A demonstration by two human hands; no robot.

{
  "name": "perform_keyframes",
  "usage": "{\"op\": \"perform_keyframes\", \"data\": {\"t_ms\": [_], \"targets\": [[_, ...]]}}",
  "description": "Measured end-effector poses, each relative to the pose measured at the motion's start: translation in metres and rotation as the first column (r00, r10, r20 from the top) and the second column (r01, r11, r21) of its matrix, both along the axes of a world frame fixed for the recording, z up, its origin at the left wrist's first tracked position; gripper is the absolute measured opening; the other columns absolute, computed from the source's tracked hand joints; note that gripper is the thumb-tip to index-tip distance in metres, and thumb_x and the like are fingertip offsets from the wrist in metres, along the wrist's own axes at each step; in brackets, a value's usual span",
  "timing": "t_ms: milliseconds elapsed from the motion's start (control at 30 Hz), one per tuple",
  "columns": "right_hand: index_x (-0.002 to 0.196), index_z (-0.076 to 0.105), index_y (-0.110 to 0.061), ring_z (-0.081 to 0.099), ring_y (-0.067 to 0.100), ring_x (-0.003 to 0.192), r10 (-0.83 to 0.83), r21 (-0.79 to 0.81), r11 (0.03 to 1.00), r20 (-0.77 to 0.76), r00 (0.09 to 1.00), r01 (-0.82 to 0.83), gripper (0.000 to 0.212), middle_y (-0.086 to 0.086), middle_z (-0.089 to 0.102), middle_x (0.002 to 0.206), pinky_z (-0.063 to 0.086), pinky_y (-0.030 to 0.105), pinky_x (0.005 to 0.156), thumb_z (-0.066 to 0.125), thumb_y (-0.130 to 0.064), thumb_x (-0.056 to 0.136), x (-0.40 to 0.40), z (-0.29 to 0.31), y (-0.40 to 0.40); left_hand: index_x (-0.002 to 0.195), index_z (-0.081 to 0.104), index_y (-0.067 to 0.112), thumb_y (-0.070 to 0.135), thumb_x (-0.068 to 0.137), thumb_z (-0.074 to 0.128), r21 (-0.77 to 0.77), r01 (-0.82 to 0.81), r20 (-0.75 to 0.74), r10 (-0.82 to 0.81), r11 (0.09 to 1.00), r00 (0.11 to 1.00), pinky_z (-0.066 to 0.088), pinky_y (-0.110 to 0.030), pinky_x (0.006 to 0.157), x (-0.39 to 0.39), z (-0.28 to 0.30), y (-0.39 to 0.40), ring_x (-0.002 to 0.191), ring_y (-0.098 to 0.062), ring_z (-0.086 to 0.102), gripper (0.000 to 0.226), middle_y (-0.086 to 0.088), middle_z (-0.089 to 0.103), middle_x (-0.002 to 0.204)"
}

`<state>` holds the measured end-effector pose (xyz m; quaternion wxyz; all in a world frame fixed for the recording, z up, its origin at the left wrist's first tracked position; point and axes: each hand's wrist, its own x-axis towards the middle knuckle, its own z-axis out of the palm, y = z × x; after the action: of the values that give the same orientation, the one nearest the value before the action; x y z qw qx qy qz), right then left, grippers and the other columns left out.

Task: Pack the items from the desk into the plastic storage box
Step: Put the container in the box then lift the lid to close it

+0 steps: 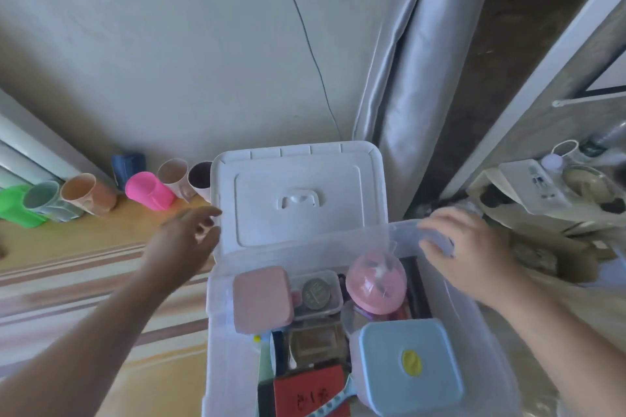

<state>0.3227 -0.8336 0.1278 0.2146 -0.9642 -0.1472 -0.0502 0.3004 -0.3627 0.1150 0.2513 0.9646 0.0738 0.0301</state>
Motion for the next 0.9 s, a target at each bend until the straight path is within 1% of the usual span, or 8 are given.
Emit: {"op": "perform_keyframes", "data": {"t_ms": [133,233,367,567,667,733,800,900], "targets": [[0.127,0.065,-0.026,0.060,0.033,0.114,-0.188,-0.381,0.923,-0.314,0.931,0.058,0.059,0.004,0.060,0.125,0.051,0.043,0.087,0.039,-0.068,0.094,0.107,-0.020,0.033,0.142,0.058,0.017,0.030,0.098,0.064,0.138,-0.096,-0.416,0.146,0.986,0.898,0.049,-0.041,0.093,0.064,-0.062,0.062,0.109,-0.028,0.063,0.046,-0.007,0.068,0.125],[0.119,0.064,-0.019,0.064,0.028,0.103,-0.265,-0.474,0.879,-0.575,0.774,-0.050,0.063,0.007,0.067,0.121,0.053,0.041,0.082,0.040,-0.073,0.096,0.162,-0.054,0.068,0.158,0.036,0.021,0.038,0.096,0.066,0.175,0.067,-0.651,0.065,0.982,0.756,0.045,-0.040,0.105,0.080,-0.107,0.062,0.131,-0.030,0.055,0.071,-0.008,0.057,0.148],[0.110,0.068,-0.010,0.069,0.028,0.091,-0.335,-0.354,0.929,-0.684,0.649,0.106,0.045,0.008,0.072,0.103,0.052,0.031,0.071,0.063,-0.046,0.083,0.187,-0.096,0.088,0.159,0.015,0.029,0.022,0.088,0.069,-0.104,-0.242,-0.582,0.138,0.965,0.801,0.047,-0.039,0.080,0.091,-0.129,0.034,0.101,-0.033,0.059,0.090,-0.006,0.059,0.123],[0.090,0.053,-0.015,0.048,0.025,0.064,-0.262,-0.072,0.941,-0.772,0.579,0.331,0.032,0.008,0.054,0.079,0.037,0.029,0.057,0.070,-0.030,0.068,0.171,-0.083,0.088,0.149,0.014,0.028,0.026,0.083,0.068,-0.263,-0.489,-0.496,0.318,0.832,0.808,0.052,-0.047,0.084,0.067,-0.116,0.039,0.100,-0.035,0.064,0.085,-0.005,0.064,0.118],[0.103,0.062,-0.022,0.071,0.028,0.084,-0.210,0.111,0.911,-0.703,0.679,0.397,0.025,0.005,0.071,0.099,0.053,0.036,0.073,0.064,-0.028,0.079,0.154,-0.043,0.076,0.151,0.031,0.035,0.032,0.089,0.055,-0.557,-0.516,-0.397,0.338,0.651,0.853,0.052,-0.043,0.088,0.046,-0.085,0.050,0.101,-0.036,0.068,0.067,-0.001,0.069,0.124],[0.110,0.064,-0.031,0.074,0.026,0.097,-0.128,0.349,0.812,-0.675,0.727,0.467,0.022,0.002,0.073,0.113,0.058,0.043,0.092,0.058,-0.022,0.092,0.137,-0.013,0.065,0.141,0.052,0.036,0.029,0.094,0.043,-0.746,-0.422,-0.292,0.316,0.515,0.903,0.052,-0.041,0.092,0.032,-0.061,0.055,0.099,-0.035,0.070,0.049,-0.003,0.072,0.121],[0.120,0.065,-0.032,0.075,0.025,0.105,-0.026,0.533,0.679,-0.670,0.742,0.505,0.027,0.002,0.076,0.119,0.055,0.042,0.098,0.047,-0.021,0.104,0.113,0.016,0.043,0.130,0.060,0.031,0.027,0.102,0.034,-0.844,-0.364,-0.237,0.337,0.394,0.911,0.051,-0.044,0.097,0.015,-0.030,0.049,0.096,-0.032,0.069,0.038,-0.006,0.073,0.116],[0.133,0.067,-0.028,0.069,0.026,0.122,0.082,0.589,0.590,-0.724,0.685,0.553,0.041,0.000,0.076,0.127,0.047,0.045,0.107,0.037,-0.036,0.106,0.070,0.036,0.003,0.121,0.062,0.019,0.040,0.107,0.029,-0.857,-0.402,-0.294,0.333,0.323,0.896,0.047,-0.050,0.104,-0.011,0.000,0.038,0.097,-0.035,0.068,0.042,-0.024,0.066,0.121]]}}
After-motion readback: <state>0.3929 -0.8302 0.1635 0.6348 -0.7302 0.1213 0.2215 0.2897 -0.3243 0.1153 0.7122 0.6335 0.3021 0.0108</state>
